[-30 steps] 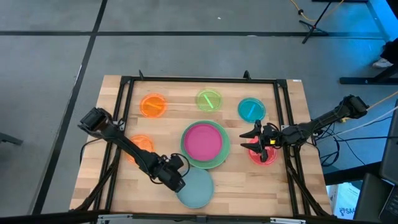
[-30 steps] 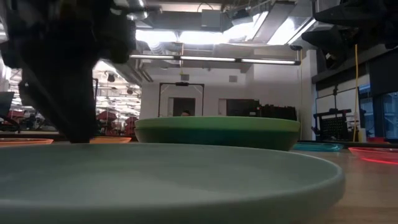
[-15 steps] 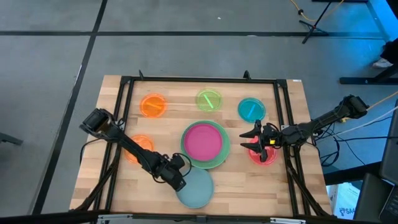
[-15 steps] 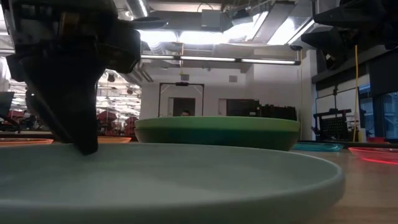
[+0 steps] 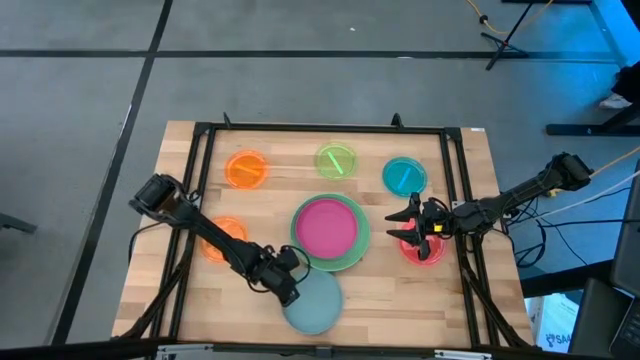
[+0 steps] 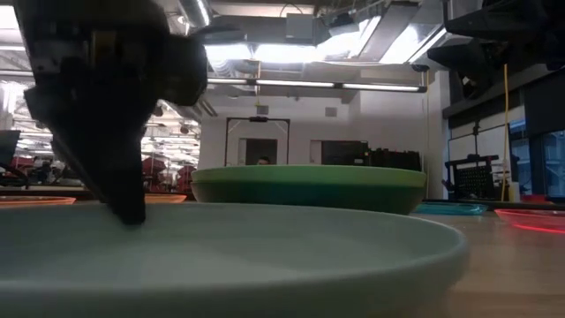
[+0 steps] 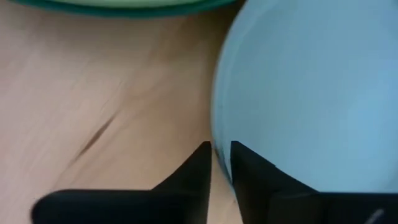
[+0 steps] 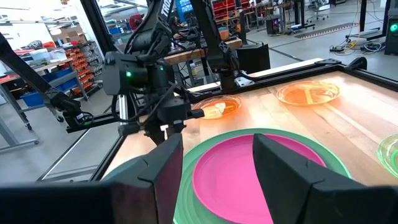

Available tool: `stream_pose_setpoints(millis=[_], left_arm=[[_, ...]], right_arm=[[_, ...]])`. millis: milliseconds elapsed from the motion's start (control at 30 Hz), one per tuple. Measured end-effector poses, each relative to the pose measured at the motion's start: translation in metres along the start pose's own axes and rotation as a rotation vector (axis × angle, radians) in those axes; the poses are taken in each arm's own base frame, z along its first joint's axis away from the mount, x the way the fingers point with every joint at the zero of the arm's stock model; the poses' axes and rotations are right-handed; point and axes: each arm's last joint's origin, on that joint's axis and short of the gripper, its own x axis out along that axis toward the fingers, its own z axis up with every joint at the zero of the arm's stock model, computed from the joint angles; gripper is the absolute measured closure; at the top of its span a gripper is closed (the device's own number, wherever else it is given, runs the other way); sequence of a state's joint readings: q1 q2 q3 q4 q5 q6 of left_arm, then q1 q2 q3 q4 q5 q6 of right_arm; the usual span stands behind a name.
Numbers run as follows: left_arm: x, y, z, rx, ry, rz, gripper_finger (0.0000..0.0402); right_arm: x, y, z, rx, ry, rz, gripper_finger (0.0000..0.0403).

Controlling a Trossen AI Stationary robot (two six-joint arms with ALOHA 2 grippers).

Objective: Stack plastic plates
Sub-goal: Stack the light blue plate on top of the pink plate

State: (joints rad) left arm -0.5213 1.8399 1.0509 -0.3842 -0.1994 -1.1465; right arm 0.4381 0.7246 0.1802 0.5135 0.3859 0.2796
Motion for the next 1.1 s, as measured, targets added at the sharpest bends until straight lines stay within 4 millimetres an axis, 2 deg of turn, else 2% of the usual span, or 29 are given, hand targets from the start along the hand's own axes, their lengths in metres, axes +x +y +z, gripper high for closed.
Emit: stream_pose_setpoints(millis=[233, 567, 833, 1100], left_arm=[[0.008, 0.000, -0.001, 0.039, 0.008, 0.008, 0.0394], [0.005, 0.001, -0.001, 0.059, 0.007, 0.008, 0.0391], [-0.018, -0.007, 0.010, 0.093, -0.081, -0.036, 0.0391], [-0.043, -0.021, 0.036, 0.134, -0.244, -0.064, 0.0391]], right_arm=[[0.000, 0.000, -0.001, -0.004, 0.010, -0.002, 0.0215], [0.000, 0.000, -0.001, -0.006, 0.014, -0.004, 0.0215], [0.000, 0.000, -0.001, -0.006, 0.013, -0.003, 0.0215], [0.000, 0.000, -0.001, -0.005, 0.012, -0.003, 0.0215]])
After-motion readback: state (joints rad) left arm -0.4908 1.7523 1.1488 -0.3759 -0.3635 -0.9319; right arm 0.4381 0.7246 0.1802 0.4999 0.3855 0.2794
